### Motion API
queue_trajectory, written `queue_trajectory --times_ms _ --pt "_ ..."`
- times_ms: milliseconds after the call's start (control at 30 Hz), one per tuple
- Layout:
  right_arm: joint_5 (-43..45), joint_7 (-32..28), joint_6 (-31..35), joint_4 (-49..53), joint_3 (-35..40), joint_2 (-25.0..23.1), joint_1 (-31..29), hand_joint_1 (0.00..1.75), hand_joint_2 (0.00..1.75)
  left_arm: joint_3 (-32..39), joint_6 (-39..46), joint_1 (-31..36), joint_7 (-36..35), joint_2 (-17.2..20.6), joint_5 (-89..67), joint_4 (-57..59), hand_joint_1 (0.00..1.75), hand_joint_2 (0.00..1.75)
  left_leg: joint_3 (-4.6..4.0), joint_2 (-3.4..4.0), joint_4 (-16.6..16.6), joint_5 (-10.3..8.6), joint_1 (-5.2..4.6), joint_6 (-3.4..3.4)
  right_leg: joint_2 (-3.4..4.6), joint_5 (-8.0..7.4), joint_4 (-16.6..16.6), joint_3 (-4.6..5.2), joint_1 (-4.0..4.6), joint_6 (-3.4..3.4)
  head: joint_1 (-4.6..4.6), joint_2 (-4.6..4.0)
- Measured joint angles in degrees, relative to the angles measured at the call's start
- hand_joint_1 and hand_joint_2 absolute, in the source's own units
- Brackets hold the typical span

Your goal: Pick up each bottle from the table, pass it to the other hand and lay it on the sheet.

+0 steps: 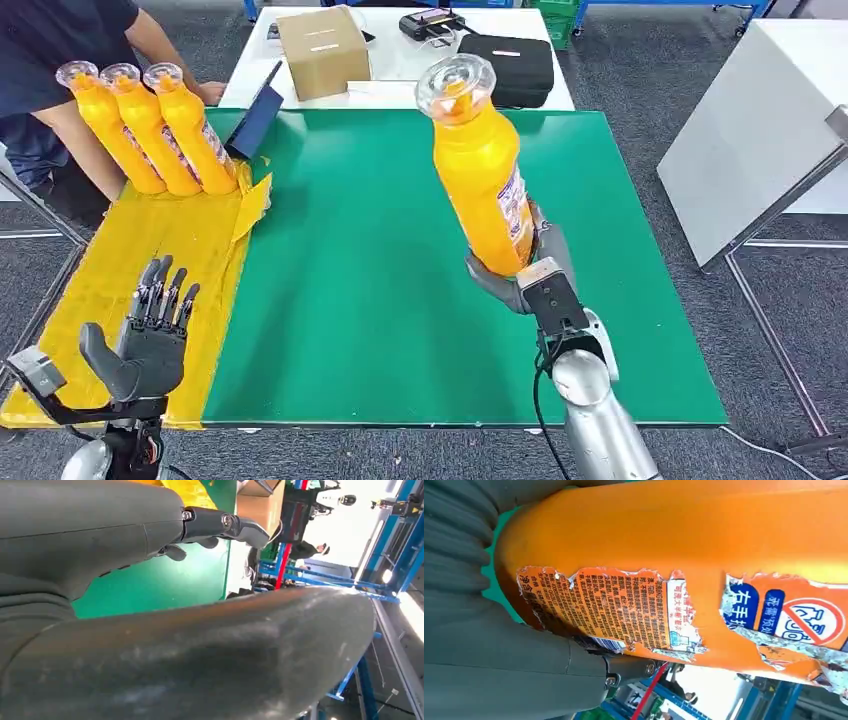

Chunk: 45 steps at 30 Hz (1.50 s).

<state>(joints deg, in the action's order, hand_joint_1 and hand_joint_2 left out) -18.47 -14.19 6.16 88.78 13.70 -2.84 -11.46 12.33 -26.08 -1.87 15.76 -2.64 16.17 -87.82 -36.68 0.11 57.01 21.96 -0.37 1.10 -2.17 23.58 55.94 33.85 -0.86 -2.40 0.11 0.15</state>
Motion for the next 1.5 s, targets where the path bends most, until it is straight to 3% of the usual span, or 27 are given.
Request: queue_trajectory --times_ms 167,200,600,1033,1500 --pt "0.00 0.00 -0.02 0.63 -0.07 -0.26 0.27 1.75 1.75 0.00 -0.02 -0.01 0.00 -0.09 0.00 -0.02 0.00 0.00 -0.01 0.01 0.00 0.00 0.00 0.00 0.00 0.01 0.00 0.01 0.00 0.00 0.00 0.00" --pt "0.00 0.00 -0.04 0.74 -0.07 -0.26 0.31 1.75 1.75 0.00 -0.02 0.00 0.00 -0.11 0.00 -0.02 0.00 1.75 -0.01 0.01 0.00 0.01 0.00 0.00 0.00 0.01 0.00 0.01 0.00 0.00 0.00 0.00" --pt "-1.13 -0.16 -1.18 0.13 3.67 -4.41 0.29 1.75 1.75 -5.35 -1.46 -1.10 0.41 -1.09 0.40 -3.67 0.00 1.75 -0.02 0.00 -0.01 0.01 0.02 -0.01 -0.01 0.01 0.01 -0.02 0.02 0.00 0.02 0.00" --pt "-9.20 2.82 -2.62 -14.49 21.12 -11.28 -1.94 1.75 1.75 -16.70 0.02 -3.53 3.61 -2.29 -3.93 -10.51 0.00 1.75 -0.06 -0.01 -0.01 0.02 0.04 -0.03 0.01 0.06 0.00 0.04 0.04 0.04 0.04 0.00" --pt "-11.39 3.41 -3.58 -19.43 31.15 -12.39 -2.60 1.75 1.75 -18.58 0.72 -4.38 3.63 -2.14 -3.63 -11.43 0.00 1.75 -0.05 0.01 -0.02 0.02 0.04 -0.04 0.04 0.04 0.00 0.07 0.04 0.04 0.02 0.00"
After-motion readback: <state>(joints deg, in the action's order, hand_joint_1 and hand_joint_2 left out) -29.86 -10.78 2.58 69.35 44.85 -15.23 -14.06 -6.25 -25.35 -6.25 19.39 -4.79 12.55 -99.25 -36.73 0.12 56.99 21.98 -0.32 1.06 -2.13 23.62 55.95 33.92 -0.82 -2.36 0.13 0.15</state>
